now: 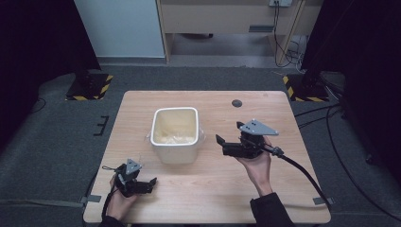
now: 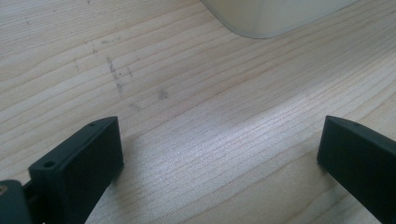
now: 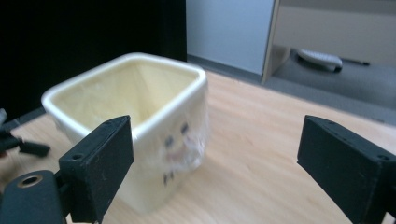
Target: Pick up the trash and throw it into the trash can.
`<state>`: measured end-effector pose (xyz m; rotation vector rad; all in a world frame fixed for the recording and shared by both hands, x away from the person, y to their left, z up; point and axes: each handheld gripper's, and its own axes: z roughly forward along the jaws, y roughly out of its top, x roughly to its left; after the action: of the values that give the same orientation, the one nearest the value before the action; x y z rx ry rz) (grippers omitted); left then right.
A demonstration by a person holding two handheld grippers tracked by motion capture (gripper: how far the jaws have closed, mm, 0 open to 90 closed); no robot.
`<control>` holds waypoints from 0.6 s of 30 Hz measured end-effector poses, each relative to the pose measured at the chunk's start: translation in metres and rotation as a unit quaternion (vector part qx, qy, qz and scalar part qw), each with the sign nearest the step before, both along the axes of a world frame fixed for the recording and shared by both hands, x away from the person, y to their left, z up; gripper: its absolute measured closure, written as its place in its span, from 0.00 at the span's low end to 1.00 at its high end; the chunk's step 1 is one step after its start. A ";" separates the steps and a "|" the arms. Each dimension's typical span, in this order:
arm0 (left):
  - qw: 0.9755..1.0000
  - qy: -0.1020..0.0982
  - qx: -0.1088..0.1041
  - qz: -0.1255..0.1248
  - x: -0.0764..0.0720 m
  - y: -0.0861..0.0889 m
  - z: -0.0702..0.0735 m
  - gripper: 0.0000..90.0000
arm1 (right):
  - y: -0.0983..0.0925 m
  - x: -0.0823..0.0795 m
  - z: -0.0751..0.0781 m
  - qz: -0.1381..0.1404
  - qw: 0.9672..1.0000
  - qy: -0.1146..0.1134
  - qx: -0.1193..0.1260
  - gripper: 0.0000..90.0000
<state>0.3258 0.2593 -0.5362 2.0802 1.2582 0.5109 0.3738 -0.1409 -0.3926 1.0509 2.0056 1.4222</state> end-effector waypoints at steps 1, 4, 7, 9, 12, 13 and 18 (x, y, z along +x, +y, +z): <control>1.000 0.000 0.000 0.000 0.000 0.000 0.000 0.00 | 0.000 0.000 0.000 0.000 1.000 0.000 0.000 0.11; 1.000 0.000 0.000 0.000 0.000 0.000 0.000 0.00 | -0.020 -0.006 -0.021 -0.009 1.000 0.024 0.007 0.11; 1.000 0.000 0.000 0.000 0.000 0.000 0.000 0.00 | -0.029 -0.008 -0.032 -0.012 0.999 0.037 0.004 0.11; 1.000 0.000 0.000 0.000 0.000 0.000 0.000 0.00 | -0.036 -0.011 -0.041 -0.015 0.999 0.046 0.000 0.11; 1.000 0.000 0.000 0.000 0.000 0.000 0.000 0.00 | -0.051 -0.017 -0.059 -0.026 0.998 0.058 -0.021 0.10; 1.000 0.000 0.000 0.000 0.000 0.000 0.000 0.00 | -0.051 -0.017 -0.059 -0.026 0.998 0.058 -0.021 0.10; 1.000 0.000 0.000 0.000 0.000 0.000 0.000 0.00 | -0.076 -0.023 -0.086 -0.047 0.994 0.092 -0.032 0.10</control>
<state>0.3258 0.2592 -0.5362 2.0793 1.2589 0.5111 0.3508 -0.2170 -0.4785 1.2708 2.0838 1.2433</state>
